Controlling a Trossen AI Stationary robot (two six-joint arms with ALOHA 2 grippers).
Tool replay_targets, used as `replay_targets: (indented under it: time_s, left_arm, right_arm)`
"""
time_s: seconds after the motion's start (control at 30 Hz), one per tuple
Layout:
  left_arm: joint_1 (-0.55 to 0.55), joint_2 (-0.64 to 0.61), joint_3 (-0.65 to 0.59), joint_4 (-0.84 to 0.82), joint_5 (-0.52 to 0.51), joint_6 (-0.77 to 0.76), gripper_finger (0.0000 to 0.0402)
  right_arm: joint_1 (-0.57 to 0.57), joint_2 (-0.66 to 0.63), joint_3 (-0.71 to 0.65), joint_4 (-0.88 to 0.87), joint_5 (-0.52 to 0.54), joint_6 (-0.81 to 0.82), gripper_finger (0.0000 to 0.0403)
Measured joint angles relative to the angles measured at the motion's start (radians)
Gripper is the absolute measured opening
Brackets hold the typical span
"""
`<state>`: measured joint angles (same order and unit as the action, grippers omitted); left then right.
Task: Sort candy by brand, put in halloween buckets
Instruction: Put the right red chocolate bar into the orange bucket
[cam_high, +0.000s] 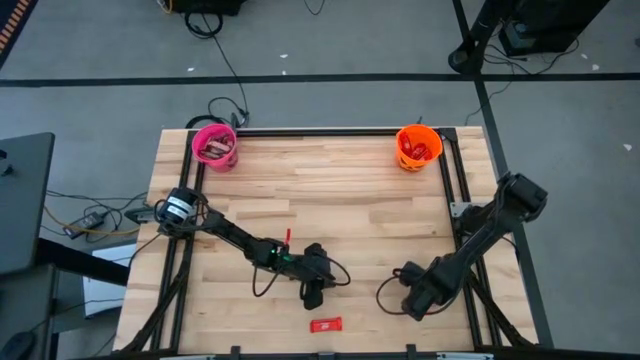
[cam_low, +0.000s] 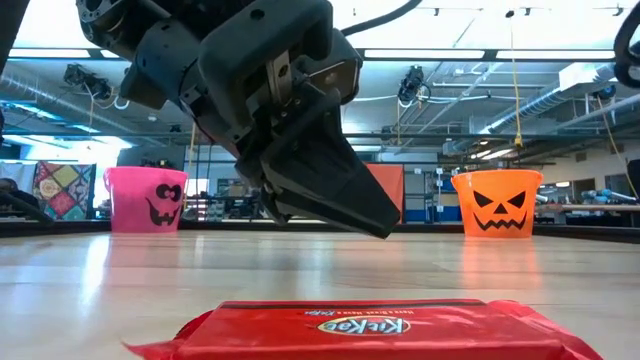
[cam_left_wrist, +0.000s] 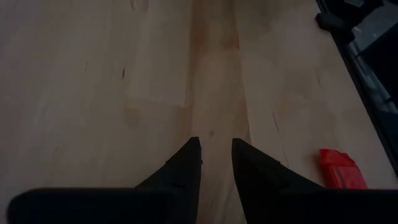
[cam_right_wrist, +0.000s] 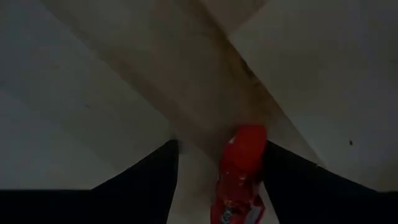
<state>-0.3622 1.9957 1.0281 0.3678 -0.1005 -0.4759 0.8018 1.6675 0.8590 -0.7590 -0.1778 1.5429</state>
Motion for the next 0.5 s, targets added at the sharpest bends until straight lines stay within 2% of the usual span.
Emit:
replay_targets:
  time_s: [0.17, 0.4, 0.43, 0.5]
  left_arm:
    - [0.000, 0.000, 0.000, 0.002, 0.000, 0.000, 0.0094]
    - [0.000, 0.000, 0.000, 0.008, 0.000, 0.016, 0.0094]
    - [0.000, 0.000, 0.000, 0.015, 0.000, 0.032, 0.0094]
    - [0.000, 0.000, 0.000, 0.038, -0.001, 0.059, 0.0094]
  right_arm:
    - [0.000, 0.024, 0.003, 0.000, 0.006, 0.000, 0.0198]
    - [-0.026, -0.034, 0.018, -0.045, 0.110, -0.001, 0.0069]
    - [-0.038, -0.045, 0.021, -0.046, 0.117, -0.009, 0.0055]
    - [-0.064, -0.060, 0.022, -0.060, 0.112, -0.044, 0.0052]
